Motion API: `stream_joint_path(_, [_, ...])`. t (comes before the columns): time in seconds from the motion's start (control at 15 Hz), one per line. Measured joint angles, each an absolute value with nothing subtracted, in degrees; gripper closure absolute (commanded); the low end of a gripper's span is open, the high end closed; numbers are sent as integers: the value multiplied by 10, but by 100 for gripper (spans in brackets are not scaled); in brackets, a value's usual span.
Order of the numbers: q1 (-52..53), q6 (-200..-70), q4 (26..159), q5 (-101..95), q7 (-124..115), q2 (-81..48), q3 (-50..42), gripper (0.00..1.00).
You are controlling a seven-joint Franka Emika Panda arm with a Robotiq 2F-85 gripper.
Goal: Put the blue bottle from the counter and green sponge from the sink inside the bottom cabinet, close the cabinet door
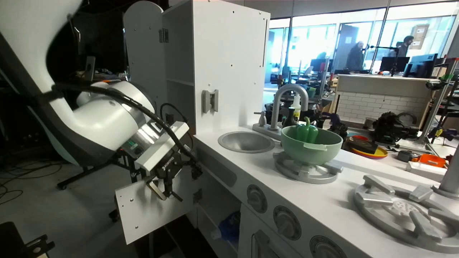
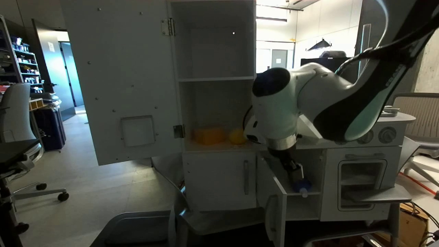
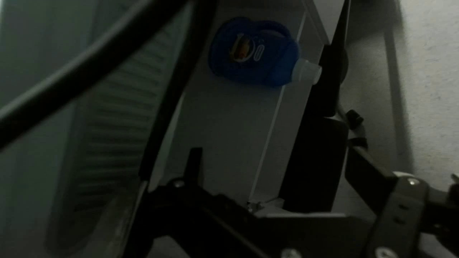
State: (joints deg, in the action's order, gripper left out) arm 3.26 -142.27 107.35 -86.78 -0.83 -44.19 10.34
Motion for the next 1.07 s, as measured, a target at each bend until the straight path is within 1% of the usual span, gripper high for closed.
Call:
stream_joint_path(0.33, [14,-1423,1199,-751,173,-287,103,0])
stream_joint_path(0.6, [19,-1430,1280,-673,225,-184,113,0])
stream_joint_path(0.8, [50,-1433,1293,-621,207,-158,130,0])
stream_joint_path(1.07, [111,-1432,1278,-604,121,-180,139,0])
